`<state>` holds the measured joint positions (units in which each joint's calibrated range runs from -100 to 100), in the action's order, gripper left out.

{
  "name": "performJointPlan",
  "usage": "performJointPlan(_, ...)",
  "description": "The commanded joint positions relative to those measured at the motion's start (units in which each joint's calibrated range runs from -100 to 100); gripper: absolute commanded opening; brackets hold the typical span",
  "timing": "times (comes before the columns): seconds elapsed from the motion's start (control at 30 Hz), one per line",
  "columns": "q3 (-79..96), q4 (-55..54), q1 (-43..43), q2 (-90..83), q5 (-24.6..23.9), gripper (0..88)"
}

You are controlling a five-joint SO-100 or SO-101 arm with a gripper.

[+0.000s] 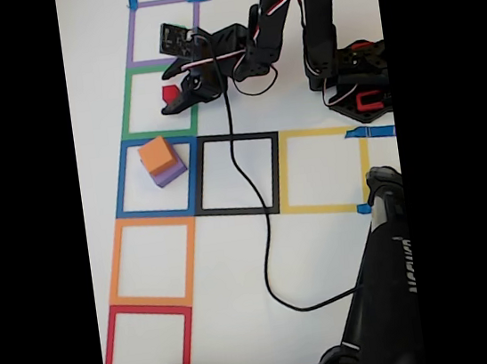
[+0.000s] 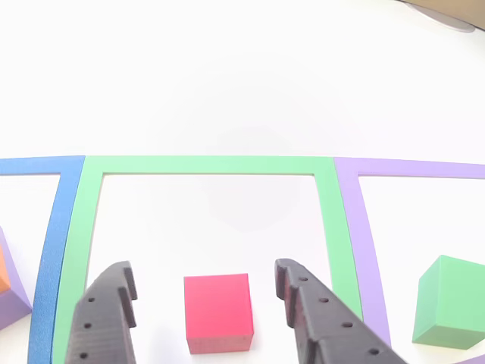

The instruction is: Tower of hanoi

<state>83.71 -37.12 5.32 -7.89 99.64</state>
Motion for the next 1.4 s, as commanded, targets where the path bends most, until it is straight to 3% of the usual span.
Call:
performJointPlan(0.0,-0.2,16.2,1.4,-17.7,0.4,12.6)
performJointPlan(0.23,-8.9,51.9,2.6,-39.4,0.4,0.4)
performJointPlan(0.57,-44.3,104.6,1.5,-49.7,0.4,0.1)
performJointPlan(0.7,-60.2,119.8,4.1,-48.3,0.4,0.1)
performJointPlan(0.97,-76.6,135.9,17.4,-45.8,0.4,0.3)
performJointPlan(1.13,-76.6,136.9,25.3,-45.8,0.4,0.4)
performJointPlan(1.37,-74.6,135.9,27.9,-45.0,0.4,0.2)
